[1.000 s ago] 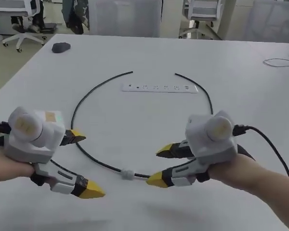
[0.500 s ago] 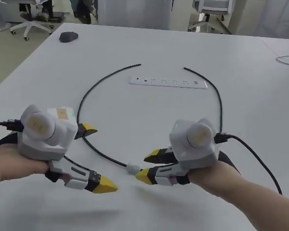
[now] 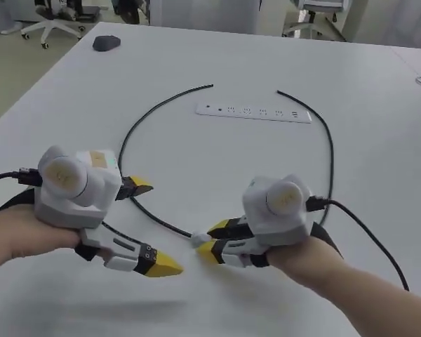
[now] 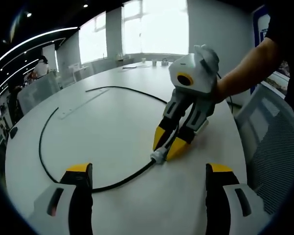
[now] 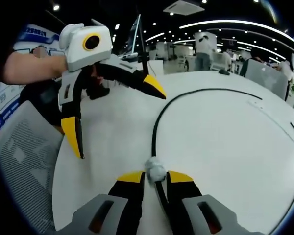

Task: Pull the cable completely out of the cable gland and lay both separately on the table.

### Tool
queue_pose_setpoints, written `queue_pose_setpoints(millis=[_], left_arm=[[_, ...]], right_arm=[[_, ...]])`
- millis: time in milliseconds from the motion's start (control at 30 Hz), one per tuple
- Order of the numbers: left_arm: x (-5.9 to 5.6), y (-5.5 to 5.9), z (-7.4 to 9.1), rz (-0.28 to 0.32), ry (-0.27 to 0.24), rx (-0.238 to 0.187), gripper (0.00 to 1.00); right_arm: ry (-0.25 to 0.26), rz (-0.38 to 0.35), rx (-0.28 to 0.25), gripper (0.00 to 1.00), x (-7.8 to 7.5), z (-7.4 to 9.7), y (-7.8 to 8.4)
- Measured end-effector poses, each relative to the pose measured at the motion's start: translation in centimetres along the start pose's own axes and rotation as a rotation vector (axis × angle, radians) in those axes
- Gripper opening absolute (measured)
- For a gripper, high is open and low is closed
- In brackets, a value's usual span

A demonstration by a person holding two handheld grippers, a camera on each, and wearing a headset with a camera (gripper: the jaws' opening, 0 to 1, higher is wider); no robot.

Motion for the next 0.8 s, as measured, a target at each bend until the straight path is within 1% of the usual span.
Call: queue_pose_setpoints(millis=[67,200,300,367,400,467,533,567,633,667,733,767,800], left_arm=[[0.0,0.0,0.0,-0.006,-0.002,0.0,0.96],[0.1,-0.1,-0.1,0.002,-0.001,-0.002,0.95],[-0.3,-0.3,-0.2,0.029,0.013,-0.022,0.94],[-0.8,-0.5,-0.2,0.023,0.044,-0.03,0.94],[-1.1,-0.4,-0.3,0.026,0.056,-0.026,0.94],[-1.4,-0.4,-0.3,0.048,0.07,-0.028,0.91],[-1.7,-0.6,-0.5,0.068,0.079,-0.043,0.87],[-2.0,-1.0,-0.6,0.096,0.088,-0.067,0.86],[-2.7,-1.4,-0.8,0.123,0.119,-0.08,0.84],[-2.8,-1.6,-1.0,0.118,0.124,-0.085,0.82],[-3.3,-2.0,-1.4,0.12,0.143,-0.091,0.79],[-3.5,-2.1,-1.6,0.128,0.147,-0.096,0.78],[-3.7,-2.3,-1.9,0.144,0.158,-0.102,0.76]], right_arm=[[0.0,-0.005,-0.006,0.1,0.0,0.0,0.0],[0.005,-0.011,-0.01,0.09,0.0,0.0,0.0],[0.007,-0.017,-0.01,0.09,0.0,0.1,0.1],[-0.021,-0.046,0.007,0.08,0.5,0.4,0.3],[-0.024,-0.018,0.011,0.08,0.5,0.8,0.4],[-0.037,0.003,0.023,0.08,0.6,1.3,0.6],[-0.05,0.032,0.041,0.07,0.5,2.1,0.9],[-0.071,0.052,0.039,0.07,0.8,2.6,0.9],[-0.098,0.041,0.049,0.07,1.1,3.5,1.1],[-0.104,0.054,0.048,0.07,1.2,3.9,1.1],[-0.132,0.068,0.047,0.07,1.7,4.7,1.1],[-0.136,0.083,0.045,0.07,1.8,5.0,1.0],[-0.153,0.088,0.042,0.07,2.1,5.5,0.8]])
Point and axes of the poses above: the centre of the closed fingertips' face, and the gripper's own axes: z roughly backward along the fingers, x roughly to its left, y roughly out of its underside, the point moved 4 cm from there along z, roughly backward along the fingers, and after that the axes turned 8 degrees about -x, right-handed, at the moved point
